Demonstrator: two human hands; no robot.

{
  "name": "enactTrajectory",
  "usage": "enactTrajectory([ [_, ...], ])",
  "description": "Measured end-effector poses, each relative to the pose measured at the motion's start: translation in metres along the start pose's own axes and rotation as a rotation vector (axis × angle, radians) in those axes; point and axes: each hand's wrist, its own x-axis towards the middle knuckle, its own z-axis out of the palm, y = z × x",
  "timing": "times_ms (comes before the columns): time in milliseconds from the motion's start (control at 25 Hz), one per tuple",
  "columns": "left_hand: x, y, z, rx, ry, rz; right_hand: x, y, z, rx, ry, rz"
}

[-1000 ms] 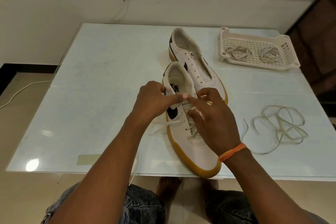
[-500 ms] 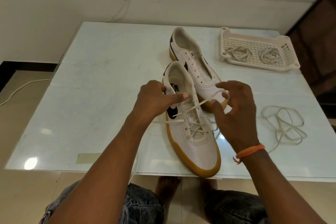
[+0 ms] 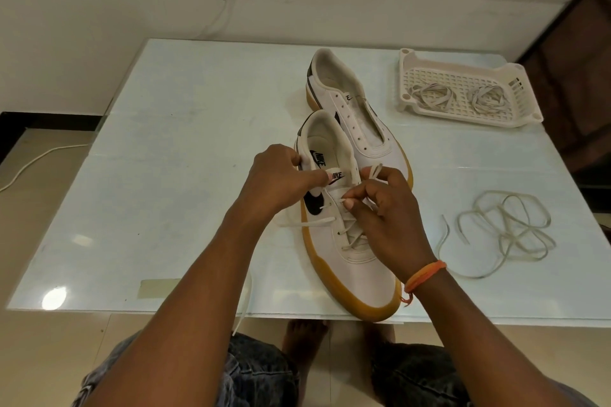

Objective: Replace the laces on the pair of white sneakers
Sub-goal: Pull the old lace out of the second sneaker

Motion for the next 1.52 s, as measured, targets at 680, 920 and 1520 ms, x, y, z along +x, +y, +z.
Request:
enactTrajectory([
  [680,-0.012,0.012,0.007,0.177,0.048,-0.067,0.01,0.018,-0.051,0.487,0.328,0.363],
  [920,-0.021,0.026,-0.001,0.256,0.049,0.277,0.007,0.035,-0.066,-0.457,0.015,0.341],
  [1520,-0.008,0.01,-0.002,0.307,0.054,0.199,-0.009,-0.005,-0.017,-0.359,-0.188,-0.306],
])
